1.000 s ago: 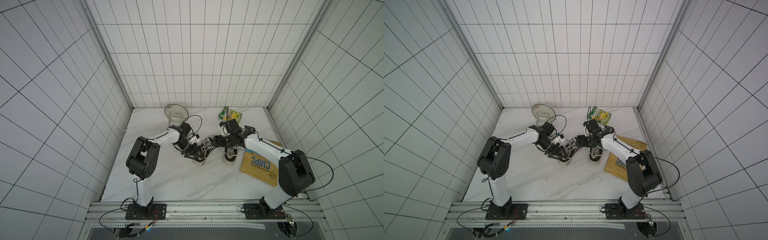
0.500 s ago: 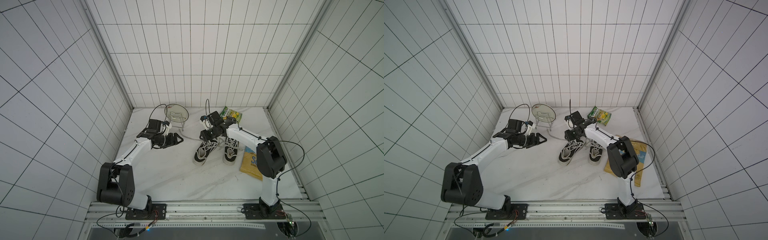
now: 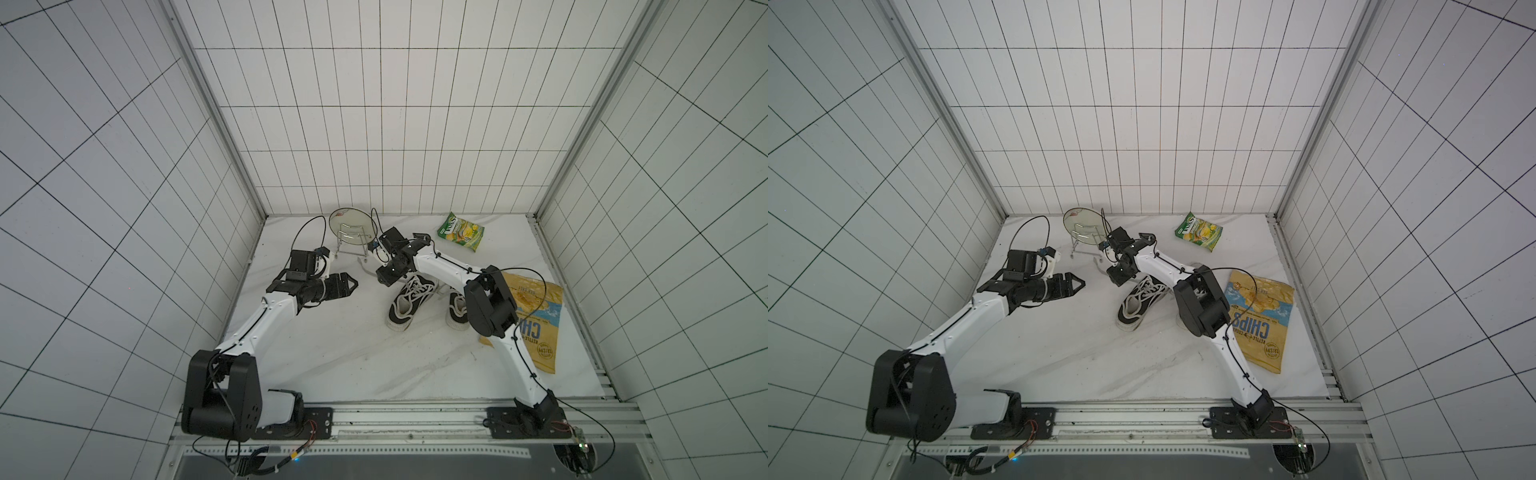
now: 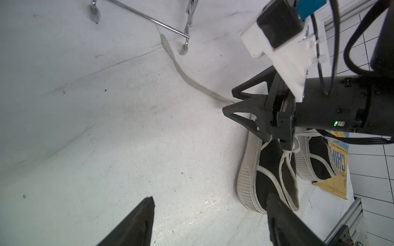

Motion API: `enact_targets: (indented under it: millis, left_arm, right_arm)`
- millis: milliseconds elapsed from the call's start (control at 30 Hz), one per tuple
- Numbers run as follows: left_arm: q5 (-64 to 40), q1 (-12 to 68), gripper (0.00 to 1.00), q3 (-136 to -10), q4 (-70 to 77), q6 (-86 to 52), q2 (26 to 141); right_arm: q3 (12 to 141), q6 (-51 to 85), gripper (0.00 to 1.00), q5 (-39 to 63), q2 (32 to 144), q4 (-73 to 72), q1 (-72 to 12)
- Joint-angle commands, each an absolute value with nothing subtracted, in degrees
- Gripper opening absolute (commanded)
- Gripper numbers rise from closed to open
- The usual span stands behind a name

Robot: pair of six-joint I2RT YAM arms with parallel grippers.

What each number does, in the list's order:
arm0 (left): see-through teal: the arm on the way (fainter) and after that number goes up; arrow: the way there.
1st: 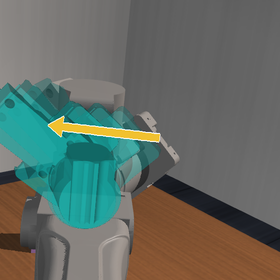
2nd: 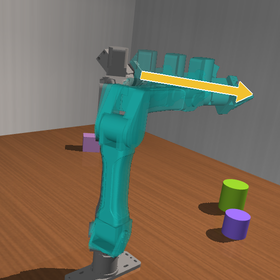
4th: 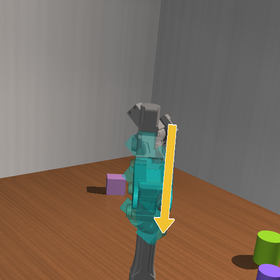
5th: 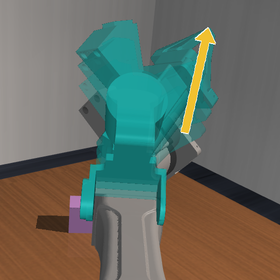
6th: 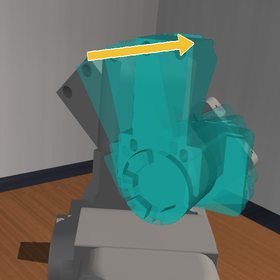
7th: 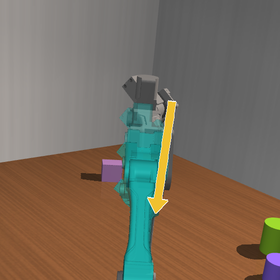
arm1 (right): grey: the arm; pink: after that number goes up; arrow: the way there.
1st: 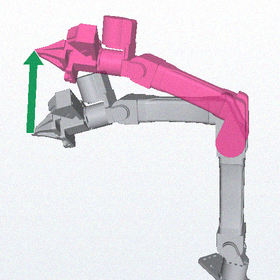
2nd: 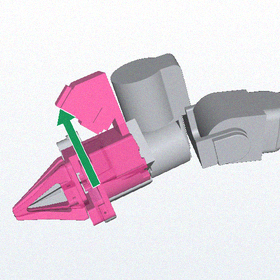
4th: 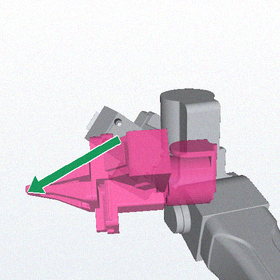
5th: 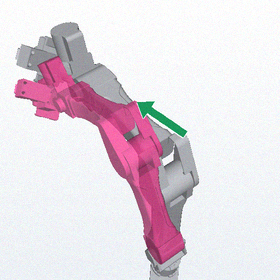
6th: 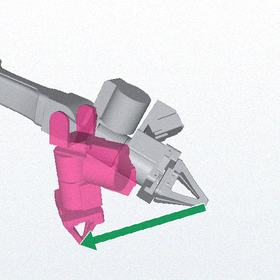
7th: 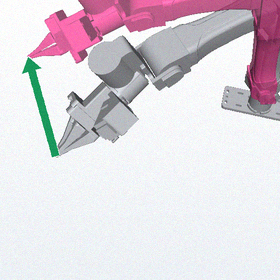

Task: Tie the shoes
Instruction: Cross the shoelace with the shoelace.

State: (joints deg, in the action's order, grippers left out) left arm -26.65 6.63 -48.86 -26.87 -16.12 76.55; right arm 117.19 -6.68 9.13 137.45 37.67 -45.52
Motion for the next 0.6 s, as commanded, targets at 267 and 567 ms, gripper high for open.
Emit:
enact_targets:
  millis: [267,567]
  left_arm:
    - [-26.46,6.29,0.82,-46.88,-25.62,-15.81,74.53]
    - [-26.03,6.3,0.82,-45.97,-25.54,-15.95,73.48]
  right_arm:
    - [135.38,-9.76,0.41,5.8,151.17,45.32,-46.92]
    - [139.13,-10.66,0.31,9.86,155.7,45.78,-48.32]
